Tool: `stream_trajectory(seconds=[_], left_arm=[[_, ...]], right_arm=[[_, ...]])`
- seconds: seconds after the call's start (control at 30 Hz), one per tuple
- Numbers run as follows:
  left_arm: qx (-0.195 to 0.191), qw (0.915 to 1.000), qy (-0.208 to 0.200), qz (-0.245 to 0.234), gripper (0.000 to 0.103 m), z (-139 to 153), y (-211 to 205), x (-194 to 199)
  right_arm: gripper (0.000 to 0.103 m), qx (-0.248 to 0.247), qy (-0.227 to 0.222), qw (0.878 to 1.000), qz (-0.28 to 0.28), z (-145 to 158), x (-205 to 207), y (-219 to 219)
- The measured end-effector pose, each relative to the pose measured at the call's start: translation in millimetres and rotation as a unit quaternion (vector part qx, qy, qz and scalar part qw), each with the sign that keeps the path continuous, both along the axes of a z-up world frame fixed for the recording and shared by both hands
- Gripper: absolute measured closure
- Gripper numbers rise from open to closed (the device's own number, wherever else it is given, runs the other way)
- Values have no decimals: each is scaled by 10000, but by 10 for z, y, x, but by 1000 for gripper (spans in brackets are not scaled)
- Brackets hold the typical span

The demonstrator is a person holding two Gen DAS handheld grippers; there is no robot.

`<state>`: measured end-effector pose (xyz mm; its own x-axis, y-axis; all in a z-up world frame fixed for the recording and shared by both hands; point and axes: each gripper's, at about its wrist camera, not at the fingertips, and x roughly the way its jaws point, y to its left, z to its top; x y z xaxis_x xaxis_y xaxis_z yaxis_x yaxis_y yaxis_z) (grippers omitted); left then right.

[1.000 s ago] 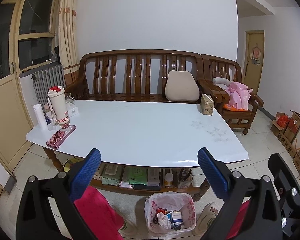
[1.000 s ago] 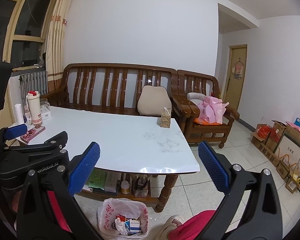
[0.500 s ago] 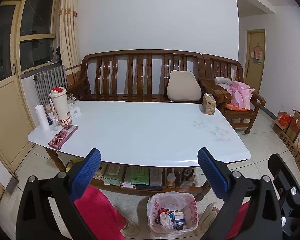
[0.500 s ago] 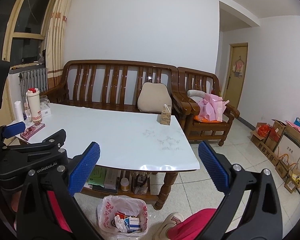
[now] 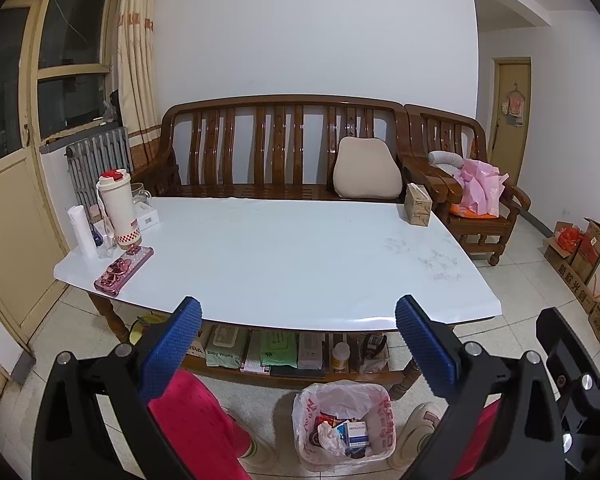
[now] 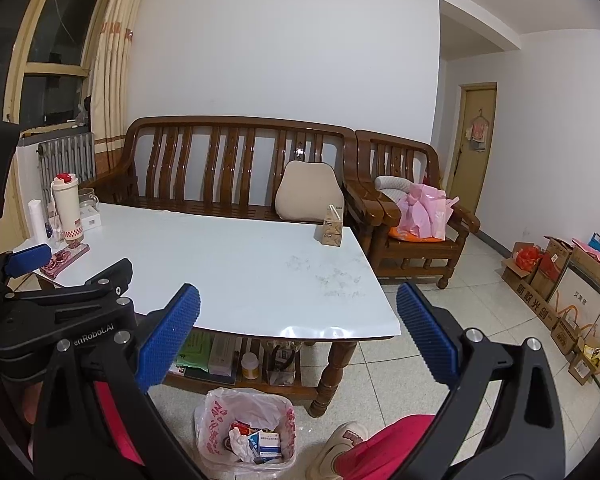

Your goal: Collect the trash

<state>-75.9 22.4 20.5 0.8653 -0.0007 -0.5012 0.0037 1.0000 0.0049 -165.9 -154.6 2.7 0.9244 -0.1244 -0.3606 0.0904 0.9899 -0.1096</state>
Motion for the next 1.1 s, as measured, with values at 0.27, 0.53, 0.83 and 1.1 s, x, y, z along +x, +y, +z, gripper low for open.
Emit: stream_trajectory(seconds=[0.27, 0.53, 0.83, 1.1], left_arm=[[8, 10000, 2, 9, 8, -6, 2, 3], [32, 10000, 13, 9, 8, -16, 6, 12], [94, 10000, 2, 29, 8, -40, 21, 22], [91, 9999, 68, -1, 8, -73, 56, 63]], right_arm=[[7, 21, 23, 10000, 7, -15, 8, -25], [7, 20, 30, 10000, 7, -14, 12, -16], [7, 15, 50, 10000, 11, -33, 24, -23], [7, 26, 66, 10000, 23, -44, 29, -23]])
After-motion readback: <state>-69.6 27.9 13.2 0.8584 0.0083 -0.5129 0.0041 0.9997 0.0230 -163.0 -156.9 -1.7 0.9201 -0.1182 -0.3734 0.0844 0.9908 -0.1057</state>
